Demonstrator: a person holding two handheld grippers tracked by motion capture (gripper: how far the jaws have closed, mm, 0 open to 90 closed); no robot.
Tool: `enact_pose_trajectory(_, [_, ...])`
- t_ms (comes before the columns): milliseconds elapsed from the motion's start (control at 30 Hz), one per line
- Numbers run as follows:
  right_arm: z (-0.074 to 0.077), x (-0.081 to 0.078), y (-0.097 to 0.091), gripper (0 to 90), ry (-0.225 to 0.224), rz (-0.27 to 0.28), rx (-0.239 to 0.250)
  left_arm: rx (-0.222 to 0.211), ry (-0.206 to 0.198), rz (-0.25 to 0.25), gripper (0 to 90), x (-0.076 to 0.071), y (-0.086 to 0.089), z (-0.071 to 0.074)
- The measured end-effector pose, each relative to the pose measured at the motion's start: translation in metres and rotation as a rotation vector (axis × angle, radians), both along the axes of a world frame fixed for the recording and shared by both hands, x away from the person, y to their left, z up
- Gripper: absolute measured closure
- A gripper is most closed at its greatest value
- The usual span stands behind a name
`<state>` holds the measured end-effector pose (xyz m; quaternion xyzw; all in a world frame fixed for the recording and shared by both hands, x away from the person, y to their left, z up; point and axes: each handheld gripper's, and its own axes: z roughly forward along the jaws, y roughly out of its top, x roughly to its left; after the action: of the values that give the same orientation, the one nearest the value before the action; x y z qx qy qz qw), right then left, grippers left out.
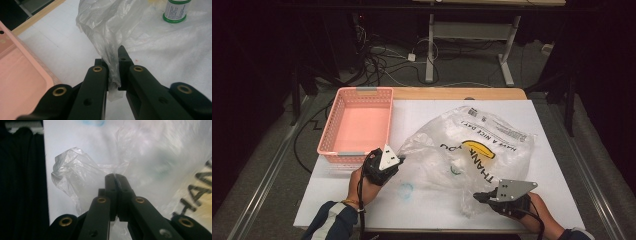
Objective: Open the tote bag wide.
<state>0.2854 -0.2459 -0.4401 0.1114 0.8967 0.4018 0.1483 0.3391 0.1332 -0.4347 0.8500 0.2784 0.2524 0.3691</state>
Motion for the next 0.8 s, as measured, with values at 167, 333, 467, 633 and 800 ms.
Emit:
enact_pose_trajectory(167, [0.015, 0.0, -0.005, 89.9, -0.076, -0.026, 0.083, -0.026, -0.008, 0.009, 85.9, -0.003, 0.004, 0.005])
enact_pose_trajectory(333, [0.033, -0.001, -0.012, 89.9, -0.159, -0.054, 0.147, -0.054, -0.029, 0.019, 85.9, -0.002, 0.01, 0.013])
enact_pose_trajectory(467, [0.044, 0.003, -0.014, 90.0, -0.193, -0.076, 0.174, -0.068, -0.043, 0.019, 85.9, -0.001, 0.011, 0.019])
enact_pose_trajectory(633, [0.049, 0.008, -0.016, 90.0, -0.225, -0.102, 0.193, -0.1, -0.055, 0.021, 85.9, -0.001, 0.012, 0.023])
enact_pose_trajectory(800, [0.054, 0.012, -0.016, 90.0, -0.243, -0.118, 0.213, -0.108, -0.071, 0.013, 85.9, -0.001, 0.011, 0.025])
